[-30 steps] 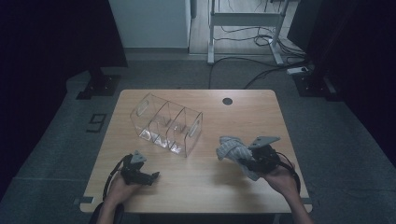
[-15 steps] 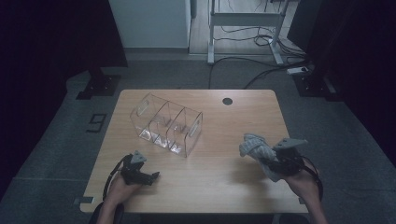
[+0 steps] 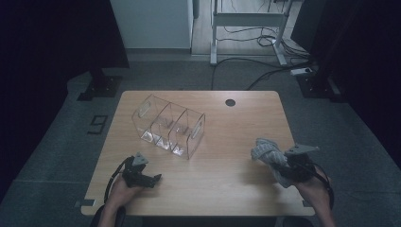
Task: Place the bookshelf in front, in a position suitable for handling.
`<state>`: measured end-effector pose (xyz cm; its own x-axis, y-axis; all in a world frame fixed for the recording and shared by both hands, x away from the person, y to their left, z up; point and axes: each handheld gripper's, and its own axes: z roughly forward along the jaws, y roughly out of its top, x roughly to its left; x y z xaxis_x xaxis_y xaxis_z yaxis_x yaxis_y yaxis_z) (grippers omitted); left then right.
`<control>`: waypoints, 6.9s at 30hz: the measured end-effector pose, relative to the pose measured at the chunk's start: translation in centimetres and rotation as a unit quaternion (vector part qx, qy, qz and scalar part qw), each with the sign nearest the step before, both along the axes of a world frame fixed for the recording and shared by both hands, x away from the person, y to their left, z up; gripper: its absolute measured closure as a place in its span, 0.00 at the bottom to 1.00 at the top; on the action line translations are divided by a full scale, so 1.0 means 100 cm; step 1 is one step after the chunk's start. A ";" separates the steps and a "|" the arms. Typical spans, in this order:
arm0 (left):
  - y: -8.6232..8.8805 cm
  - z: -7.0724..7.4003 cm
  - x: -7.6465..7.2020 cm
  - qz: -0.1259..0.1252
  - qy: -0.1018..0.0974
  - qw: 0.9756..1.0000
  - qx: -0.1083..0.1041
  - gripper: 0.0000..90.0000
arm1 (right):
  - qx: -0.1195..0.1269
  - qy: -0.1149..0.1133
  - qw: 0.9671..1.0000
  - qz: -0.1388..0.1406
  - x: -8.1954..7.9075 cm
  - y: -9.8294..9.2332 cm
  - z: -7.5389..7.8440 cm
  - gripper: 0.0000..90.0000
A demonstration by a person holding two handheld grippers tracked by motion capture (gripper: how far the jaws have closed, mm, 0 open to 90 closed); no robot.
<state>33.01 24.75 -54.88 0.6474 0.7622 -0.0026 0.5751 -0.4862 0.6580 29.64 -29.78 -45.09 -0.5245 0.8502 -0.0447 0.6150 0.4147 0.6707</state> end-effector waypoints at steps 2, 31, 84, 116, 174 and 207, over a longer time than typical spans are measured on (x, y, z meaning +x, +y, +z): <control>0.000 0.000 0.000 0.000 0.000 1.000 0.000 0.00 | -0.004 0.010 1.000 -0.001 0.002 0.001 -0.013 0.68; 0.000 0.000 0.000 0.001 0.000 1.000 -0.001 0.00 | -0.015 0.068 0.998 0.003 0.012 0.003 -0.061 0.34; 0.000 0.000 0.000 0.001 0.000 1.000 0.000 0.00 | 0.084 0.018 0.989 0.120 0.046 0.094 -0.001 0.00; 0.000 0.000 0.000 0.001 -0.001 1.000 0.000 0.00 | 0.084 0.006 0.984 0.160 0.075 0.188 0.011 0.00; 0.000 0.000 0.000 0.001 0.000 1.000 0.000 0.00 | 0.058 -0.024 0.994 0.090 0.123 0.231 0.005 0.43; 0.000 0.000 0.001 -0.001 -0.001 1.000 -0.001 0.00 | 0.053 -0.002 0.998 0.022 0.134 0.172 0.010 0.89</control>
